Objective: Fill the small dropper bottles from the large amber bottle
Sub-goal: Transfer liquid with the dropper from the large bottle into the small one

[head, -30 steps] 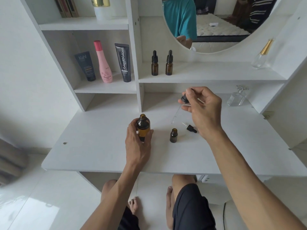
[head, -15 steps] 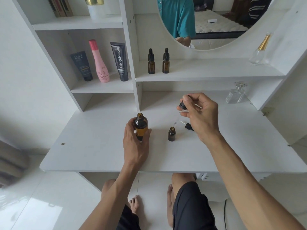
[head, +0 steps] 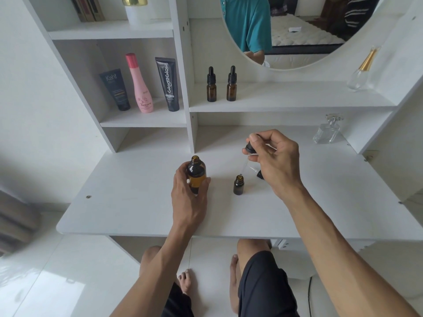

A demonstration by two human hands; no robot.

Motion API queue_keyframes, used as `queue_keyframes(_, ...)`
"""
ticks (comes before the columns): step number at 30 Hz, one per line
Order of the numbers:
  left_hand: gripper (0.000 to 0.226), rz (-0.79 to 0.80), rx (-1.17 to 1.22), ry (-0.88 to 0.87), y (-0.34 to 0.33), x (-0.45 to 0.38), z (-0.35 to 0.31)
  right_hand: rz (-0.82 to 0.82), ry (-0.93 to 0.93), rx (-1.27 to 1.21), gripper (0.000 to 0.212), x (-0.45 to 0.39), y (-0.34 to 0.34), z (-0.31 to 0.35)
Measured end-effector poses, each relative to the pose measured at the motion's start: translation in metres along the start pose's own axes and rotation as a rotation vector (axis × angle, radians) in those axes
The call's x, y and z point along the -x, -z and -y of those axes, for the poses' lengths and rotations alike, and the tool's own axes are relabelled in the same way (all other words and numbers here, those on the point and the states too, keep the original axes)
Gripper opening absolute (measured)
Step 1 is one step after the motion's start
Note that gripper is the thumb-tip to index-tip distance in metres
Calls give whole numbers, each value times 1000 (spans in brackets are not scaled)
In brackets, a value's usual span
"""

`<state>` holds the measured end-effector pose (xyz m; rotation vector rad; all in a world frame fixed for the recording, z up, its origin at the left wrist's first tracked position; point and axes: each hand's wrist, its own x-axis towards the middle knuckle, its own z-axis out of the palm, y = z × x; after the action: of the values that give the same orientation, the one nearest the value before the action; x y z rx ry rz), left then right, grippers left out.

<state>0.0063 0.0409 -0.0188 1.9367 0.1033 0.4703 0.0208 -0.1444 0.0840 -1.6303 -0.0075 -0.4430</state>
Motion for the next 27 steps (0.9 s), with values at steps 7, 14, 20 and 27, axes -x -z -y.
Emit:
queue_keyframes(7,51,2,4,-12,0,0,1,2,15,41,15,-1,-2,-2)
queue_keyframes(14,49,5,1,-10,0,0,1,17,24,81,19,-1,-2,-2)
queue_keyframes(20,49,6,-4,-12,0,0,2,32,38,109,19,-2,-4,-1)
queue_keyframes(27,49,6,6,-10,1,1,1,44,47,122,20,-2,-5,-2)
